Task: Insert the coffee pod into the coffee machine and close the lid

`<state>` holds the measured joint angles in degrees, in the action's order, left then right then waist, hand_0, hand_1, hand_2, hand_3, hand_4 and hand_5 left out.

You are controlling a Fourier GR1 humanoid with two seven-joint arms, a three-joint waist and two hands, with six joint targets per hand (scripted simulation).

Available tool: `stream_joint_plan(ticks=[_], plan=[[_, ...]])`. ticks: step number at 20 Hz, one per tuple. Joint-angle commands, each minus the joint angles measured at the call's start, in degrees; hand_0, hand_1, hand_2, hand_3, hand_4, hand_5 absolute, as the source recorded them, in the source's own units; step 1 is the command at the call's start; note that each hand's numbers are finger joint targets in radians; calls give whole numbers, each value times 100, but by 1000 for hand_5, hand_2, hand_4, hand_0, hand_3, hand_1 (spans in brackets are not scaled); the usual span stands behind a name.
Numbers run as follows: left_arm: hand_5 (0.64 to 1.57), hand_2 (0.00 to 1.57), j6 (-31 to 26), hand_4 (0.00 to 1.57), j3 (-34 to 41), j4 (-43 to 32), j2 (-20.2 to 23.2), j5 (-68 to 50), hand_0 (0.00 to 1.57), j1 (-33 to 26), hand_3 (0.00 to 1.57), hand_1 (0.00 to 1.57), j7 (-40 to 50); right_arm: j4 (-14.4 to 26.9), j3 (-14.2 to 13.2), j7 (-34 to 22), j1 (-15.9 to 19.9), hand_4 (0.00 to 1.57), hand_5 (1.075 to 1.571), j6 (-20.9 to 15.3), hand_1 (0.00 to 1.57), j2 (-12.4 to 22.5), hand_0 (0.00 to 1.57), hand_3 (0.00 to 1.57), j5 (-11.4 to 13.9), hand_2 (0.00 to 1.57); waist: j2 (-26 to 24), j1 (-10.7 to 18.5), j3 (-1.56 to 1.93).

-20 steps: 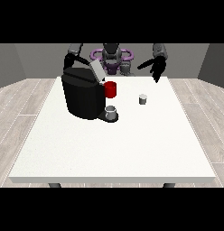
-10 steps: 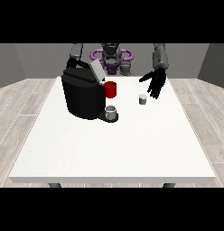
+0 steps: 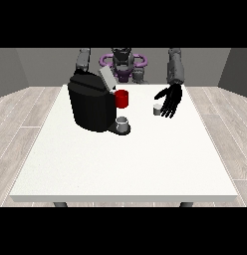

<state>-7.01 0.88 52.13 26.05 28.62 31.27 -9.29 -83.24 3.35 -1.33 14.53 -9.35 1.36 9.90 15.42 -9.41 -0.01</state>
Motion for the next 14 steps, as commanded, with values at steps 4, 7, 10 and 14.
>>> stream_joint_plan(ticks=[4,7,10,14], plan=[[1571,963,757,384,-172,-565,-57,713,888,262,816,888,-464,126,215,-22,-55,0,1571,-82,0,-115,0,0,241,0,60,-107,-2],[1571,1105,849,462,-432,-614,-100,1081,1038,185,908,1038,-403,262,-160,-166,178,0,1571,212,0,91,0,0,-144,0,-117,-24,0],[1571,956,675,368,-515,-721,133,1324,817,472,799,817,-310,542,-130,363,149,0,1571,221,0,-12,0,0,-237,0,91,-44,3],[1571,1036,616,335,-800,-1057,-35,1688,912,319,891,912,-189,511,-88,349,-27,0,1571,260,0,5,0,0,-234,0,-77,-160,2]])
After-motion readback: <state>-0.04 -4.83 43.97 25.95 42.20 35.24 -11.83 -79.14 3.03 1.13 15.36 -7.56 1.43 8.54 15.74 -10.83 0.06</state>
